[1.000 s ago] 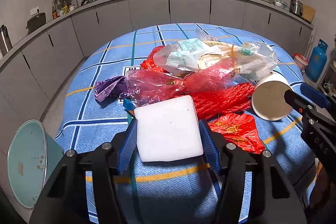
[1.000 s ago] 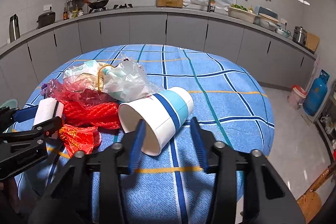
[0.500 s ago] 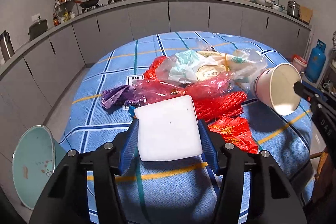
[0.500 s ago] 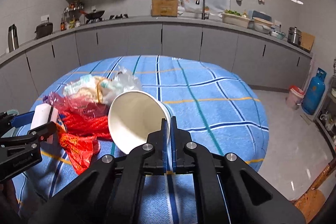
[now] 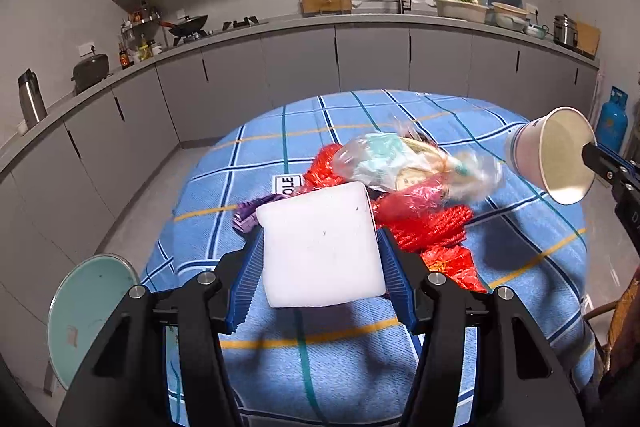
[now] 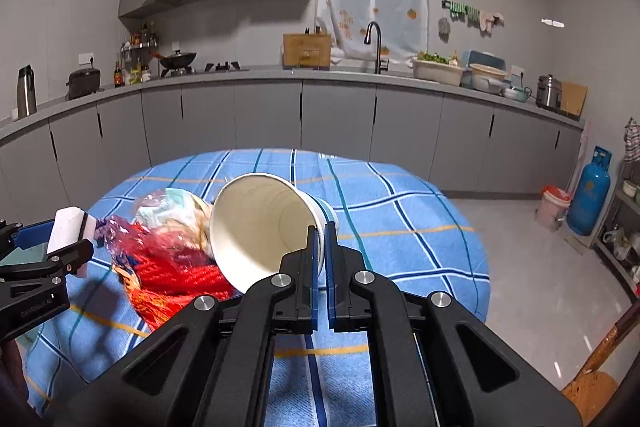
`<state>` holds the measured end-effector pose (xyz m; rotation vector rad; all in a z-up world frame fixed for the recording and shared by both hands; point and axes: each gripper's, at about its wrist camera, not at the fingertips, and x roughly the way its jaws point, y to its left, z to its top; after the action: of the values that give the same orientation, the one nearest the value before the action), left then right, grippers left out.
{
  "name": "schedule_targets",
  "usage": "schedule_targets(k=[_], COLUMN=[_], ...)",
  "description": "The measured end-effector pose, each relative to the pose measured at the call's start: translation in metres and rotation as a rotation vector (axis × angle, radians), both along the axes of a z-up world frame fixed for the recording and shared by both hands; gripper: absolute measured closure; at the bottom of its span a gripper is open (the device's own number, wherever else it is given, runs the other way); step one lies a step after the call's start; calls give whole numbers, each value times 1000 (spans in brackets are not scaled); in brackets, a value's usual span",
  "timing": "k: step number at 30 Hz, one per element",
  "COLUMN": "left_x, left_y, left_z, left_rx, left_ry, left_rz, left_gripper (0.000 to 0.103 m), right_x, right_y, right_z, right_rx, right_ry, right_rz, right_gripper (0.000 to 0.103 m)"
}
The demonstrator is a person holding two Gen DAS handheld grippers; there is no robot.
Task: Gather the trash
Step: 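Carry the white sponge and paper cup over the teal bin with both tools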
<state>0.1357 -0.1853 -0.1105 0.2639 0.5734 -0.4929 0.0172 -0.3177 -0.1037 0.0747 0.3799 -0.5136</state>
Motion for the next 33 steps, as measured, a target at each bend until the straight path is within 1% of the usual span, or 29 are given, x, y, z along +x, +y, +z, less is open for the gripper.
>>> schedule_targets(k=[6, 14, 26, 33], left_x=[-1, -2, 6, 16], left_y=[10, 30, 74, 108], left_z=[11, 22, 28, 28], left_rx=[-7, -20, -25, -12], left_ry=[-20, -38, -45, -44], left_rz=[17, 60, 167, 253], left_gripper=[47, 47, 47, 47], right_x=[-7, -7, 11, 29], right_y=[11, 35, 87, 127], right_z=[15, 32, 44, 48], right_rx=[-23, -30, -42, -40], right_ry=[-38, -79, -107, -117], right_rz=[16, 86, 258, 402], right_gripper=[99, 99, 99, 99])
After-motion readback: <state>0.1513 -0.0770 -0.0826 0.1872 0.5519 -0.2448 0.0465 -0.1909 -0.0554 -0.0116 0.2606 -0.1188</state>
